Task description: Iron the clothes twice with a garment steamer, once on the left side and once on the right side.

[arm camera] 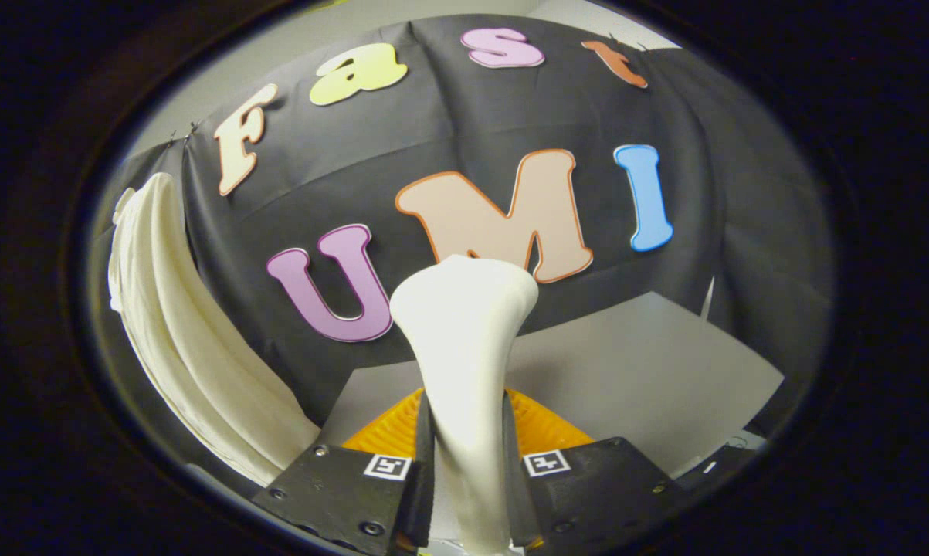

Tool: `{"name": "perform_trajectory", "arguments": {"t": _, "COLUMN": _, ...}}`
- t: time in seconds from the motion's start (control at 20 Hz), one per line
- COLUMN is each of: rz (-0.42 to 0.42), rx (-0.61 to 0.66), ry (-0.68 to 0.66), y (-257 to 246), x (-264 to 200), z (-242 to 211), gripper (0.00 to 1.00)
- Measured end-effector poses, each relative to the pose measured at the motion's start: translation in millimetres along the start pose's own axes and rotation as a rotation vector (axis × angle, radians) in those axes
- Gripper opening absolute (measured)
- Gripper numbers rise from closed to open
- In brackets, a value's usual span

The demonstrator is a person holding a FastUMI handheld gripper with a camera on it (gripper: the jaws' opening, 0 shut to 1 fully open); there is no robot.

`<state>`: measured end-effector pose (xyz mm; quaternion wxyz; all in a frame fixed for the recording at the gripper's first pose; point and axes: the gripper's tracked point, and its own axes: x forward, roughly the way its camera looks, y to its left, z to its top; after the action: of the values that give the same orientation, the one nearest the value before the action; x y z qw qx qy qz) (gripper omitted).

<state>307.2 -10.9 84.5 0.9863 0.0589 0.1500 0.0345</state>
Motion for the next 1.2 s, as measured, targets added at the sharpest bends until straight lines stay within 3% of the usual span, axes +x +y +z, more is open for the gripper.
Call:
{"name": "perform_trajectory", "arguments": {"t": 0.5, "rz": -0.035, "rx": -0.096, "ry": -0.107, "y": 37.8, "x": -96.8, "z": -21.3, "gripper": 0.37}}
{"name": "perform_trajectory", "arguments": {"t": 1.2, "rz": 0.134, "rx": -0.129, "ry": -0.271, "y": 210.8, "x": -205.2, "z": -36.9, "gripper": 0.36}}
